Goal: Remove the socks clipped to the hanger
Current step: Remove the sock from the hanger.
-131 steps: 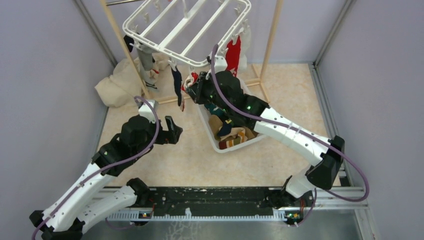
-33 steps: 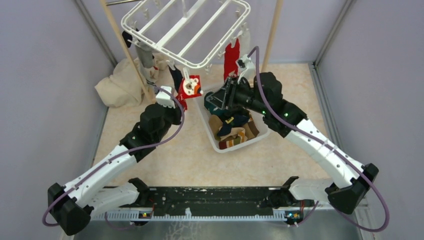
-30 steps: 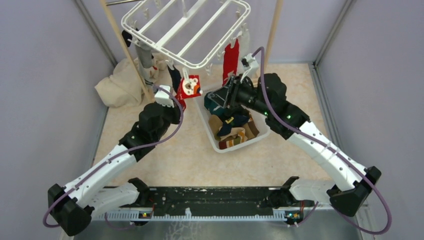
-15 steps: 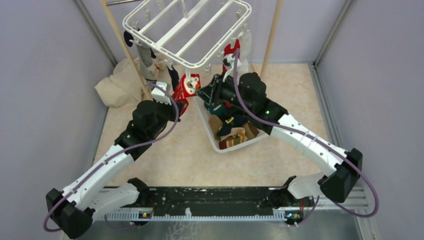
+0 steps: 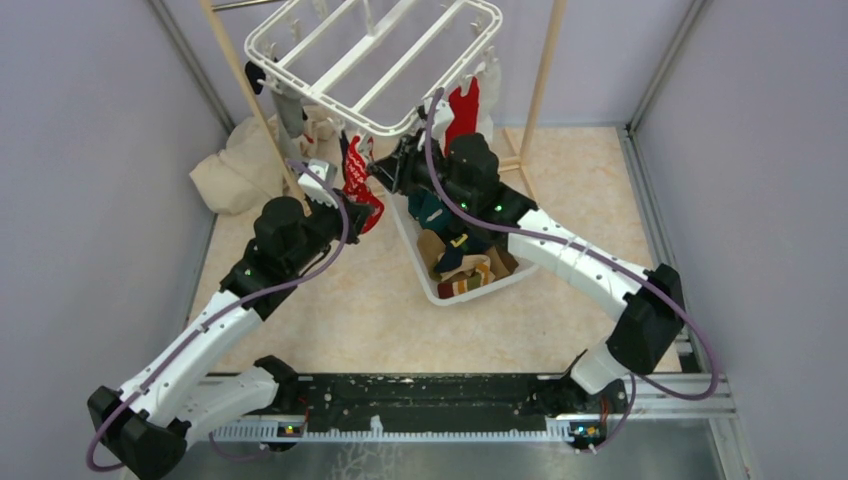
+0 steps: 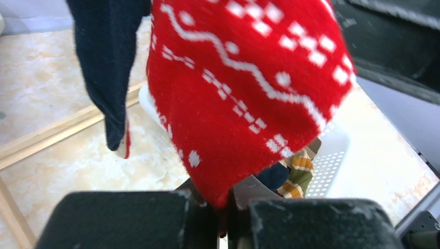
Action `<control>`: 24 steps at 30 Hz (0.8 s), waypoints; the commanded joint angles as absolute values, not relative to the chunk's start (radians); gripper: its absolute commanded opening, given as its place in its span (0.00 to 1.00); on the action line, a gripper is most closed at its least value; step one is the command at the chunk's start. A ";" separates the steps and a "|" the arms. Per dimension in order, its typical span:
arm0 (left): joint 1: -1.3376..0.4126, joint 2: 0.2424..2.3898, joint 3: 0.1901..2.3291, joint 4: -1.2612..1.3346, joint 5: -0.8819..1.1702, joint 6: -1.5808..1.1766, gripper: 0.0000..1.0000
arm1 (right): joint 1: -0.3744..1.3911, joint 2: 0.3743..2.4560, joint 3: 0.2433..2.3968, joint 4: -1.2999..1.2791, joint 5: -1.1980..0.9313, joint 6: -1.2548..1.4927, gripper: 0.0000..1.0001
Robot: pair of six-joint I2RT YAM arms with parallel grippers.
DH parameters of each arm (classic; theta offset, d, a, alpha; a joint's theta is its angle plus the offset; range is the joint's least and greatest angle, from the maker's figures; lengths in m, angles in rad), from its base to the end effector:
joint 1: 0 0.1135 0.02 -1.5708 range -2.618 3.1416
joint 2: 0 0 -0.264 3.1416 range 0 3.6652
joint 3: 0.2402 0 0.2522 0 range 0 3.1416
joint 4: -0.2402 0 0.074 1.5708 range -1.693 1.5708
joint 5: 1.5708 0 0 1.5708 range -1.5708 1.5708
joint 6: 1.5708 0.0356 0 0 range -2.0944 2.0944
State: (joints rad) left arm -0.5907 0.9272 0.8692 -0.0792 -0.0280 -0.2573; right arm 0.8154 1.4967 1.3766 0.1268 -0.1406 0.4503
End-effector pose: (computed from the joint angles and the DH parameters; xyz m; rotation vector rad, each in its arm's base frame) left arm 0.1817 -0.1207 0.3554 0.2686 1.7247 -0.6035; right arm 0.2432 0.2656 0.4077 -0.4196 1.6209 1.0892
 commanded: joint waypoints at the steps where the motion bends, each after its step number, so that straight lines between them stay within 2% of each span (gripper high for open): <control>1: -0.582 0.913 0.876 -0.072 0.060 -0.286 0.06 | 0.824 1.531 1.487 0.203 -0.166 0.420 0.29; 11: -0.581 0.898 0.829 -0.057 0.071 -0.314 0.07 | 0.828 1.468 1.446 0.090 -0.170 0.425 0.30; 16: -0.580 0.894 0.827 -0.052 0.078 -0.319 0.08 | 0.841 1.383 1.347 0.038 -0.172 0.440 0.34; 24: -0.580 0.912 0.851 -0.067 0.081 -0.351 0.09 | 0.843 1.216 1.116 0.057 -0.196 0.501 0.50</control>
State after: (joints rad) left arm -0.5861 0.9100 0.8333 -0.0822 0.0654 -0.3256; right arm 0.8349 1.3033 1.1938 0.0147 -0.1677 0.4683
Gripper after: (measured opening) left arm 0.085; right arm 0.468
